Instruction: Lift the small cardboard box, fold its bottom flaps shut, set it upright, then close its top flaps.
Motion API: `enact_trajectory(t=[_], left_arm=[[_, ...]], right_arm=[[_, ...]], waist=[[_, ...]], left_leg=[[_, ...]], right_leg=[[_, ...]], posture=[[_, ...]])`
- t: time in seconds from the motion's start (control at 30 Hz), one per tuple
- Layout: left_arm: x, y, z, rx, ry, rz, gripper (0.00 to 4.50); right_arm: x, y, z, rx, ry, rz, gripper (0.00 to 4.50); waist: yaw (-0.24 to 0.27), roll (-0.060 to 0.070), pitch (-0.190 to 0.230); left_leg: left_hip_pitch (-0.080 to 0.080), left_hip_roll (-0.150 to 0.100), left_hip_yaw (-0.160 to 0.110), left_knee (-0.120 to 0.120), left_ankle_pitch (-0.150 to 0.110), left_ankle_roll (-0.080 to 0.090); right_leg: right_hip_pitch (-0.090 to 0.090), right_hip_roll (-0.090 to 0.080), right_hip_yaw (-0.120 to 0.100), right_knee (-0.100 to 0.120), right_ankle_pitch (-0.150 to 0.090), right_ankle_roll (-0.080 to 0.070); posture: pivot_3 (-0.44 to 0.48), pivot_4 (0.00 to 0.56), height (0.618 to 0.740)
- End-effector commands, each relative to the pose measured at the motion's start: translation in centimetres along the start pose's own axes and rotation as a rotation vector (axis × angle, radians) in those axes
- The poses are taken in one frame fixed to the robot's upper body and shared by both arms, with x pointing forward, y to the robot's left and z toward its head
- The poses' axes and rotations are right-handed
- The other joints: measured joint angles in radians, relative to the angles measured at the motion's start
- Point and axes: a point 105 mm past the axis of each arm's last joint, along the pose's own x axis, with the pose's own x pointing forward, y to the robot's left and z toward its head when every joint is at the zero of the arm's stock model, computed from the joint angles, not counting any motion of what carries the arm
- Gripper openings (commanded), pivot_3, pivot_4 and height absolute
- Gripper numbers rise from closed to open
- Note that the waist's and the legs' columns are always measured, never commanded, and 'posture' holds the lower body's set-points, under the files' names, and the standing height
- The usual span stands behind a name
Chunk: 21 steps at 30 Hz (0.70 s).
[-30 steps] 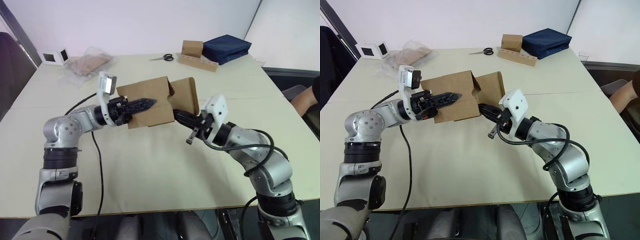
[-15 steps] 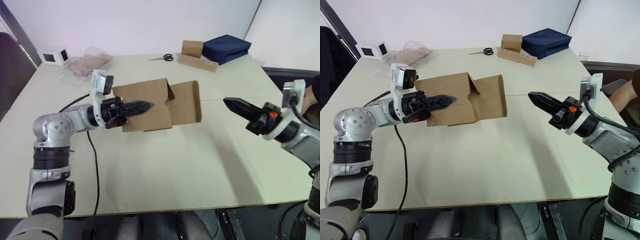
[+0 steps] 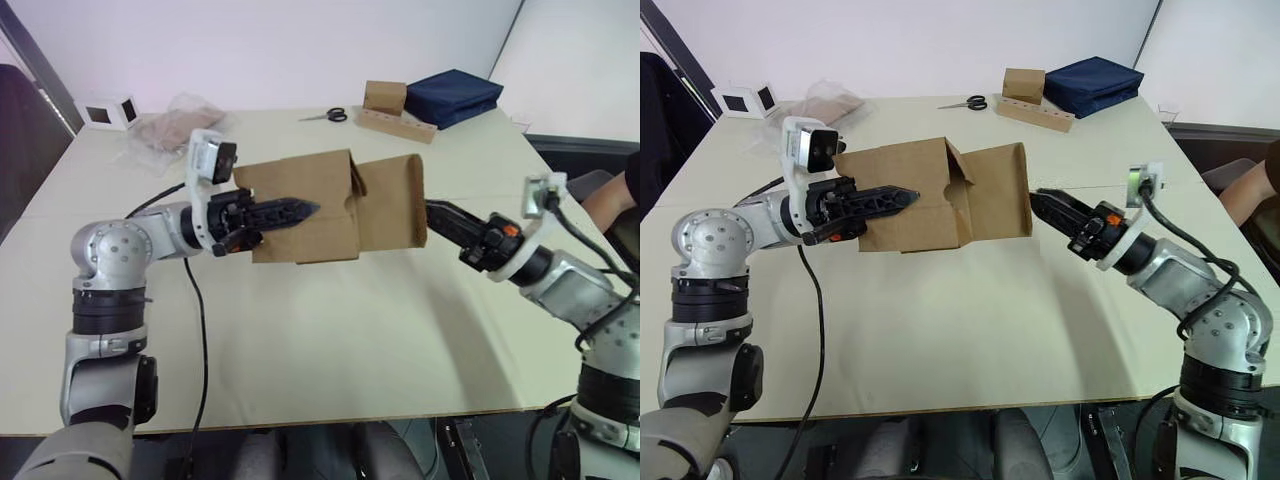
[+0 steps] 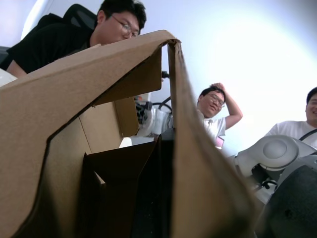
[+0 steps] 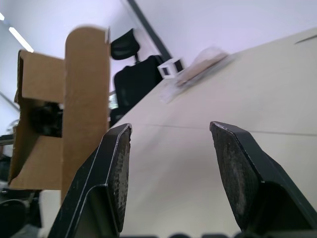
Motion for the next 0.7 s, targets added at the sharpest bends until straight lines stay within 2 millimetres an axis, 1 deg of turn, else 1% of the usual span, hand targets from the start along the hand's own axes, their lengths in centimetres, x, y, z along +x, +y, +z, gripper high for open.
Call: enact_trajectory(t=[0.03, 0.27, 0.33, 0.57, 0.7], left_arm=[[0.4, -0.8, 0.7, 0.044, 0.011, -0.029, 0.00], [0.3, -0.3, 0.5, 0.044, 0.008, -0.005, 0.00], [0.4, -0.2, 0.4, 0.045, 0.007, -0.003, 0.00], [0.7, -0.3, 0.5, 0.051, -0.008, -0.010, 0.00], [0.7, -0.3, 0.6, 0.050, -0.009, -0.006, 0.00]], right_arm=[[1.2, 3.0, 1.1, -0.012, -0.047, 0.123, 2.64], [2.3, 6.2, 1.4, 0.005, -0.066, 0.211, 2.64], [2.5, 6.8, 1.2, 0.008, -0.061, 0.222, 2.64], [2.9, 7.5, -0.2, 0.016, -0.022, 0.217, 2.64], [2.8, 7.5, -0.4, 0.013, -0.018, 0.207, 2.64]], waist=[[0.000, 0.000, 0.000], [0.000, 0.000, 0.000], [0.000, 0.000, 0.000], [0.000, 0.000, 0.000], [0.000, 0.000, 0.000]], left_leg=[[0.000, 0.000, 0.000, 0.000, 0.000, 0.000], [0.000, 0.000, 0.000, 0.000, 0.000, 0.000], [0.000, 0.000, 0.000, 0.000, 0.000, 0.000], [0.000, 0.000, 0.000, 0.000, 0.000, 0.000], [0.000, 0.000, 0.000, 0.000, 0.000, 0.000]], right_leg=[[0.000, 0.000, 0.000, 0.000, 0.000, 0.000], [0.000, 0.000, 0.000, 0.000, 0.000, 0.000], [0.000, 0.000, 0.000, 0.000, 0.000, 0.000], [0.000, 0.000, 0.000, 0.000, 0.000, 0.000], [0.000, 0.000, 0.000, 0.000, 0.000, 0.000]], posture=[[0.000, 0.150, 0.740], [0.000, 0.150, 0.740], [0.000, 0.150, 0.740], [0.000, 0.150, 0.740], [0.000, 0.150, 0.740]])
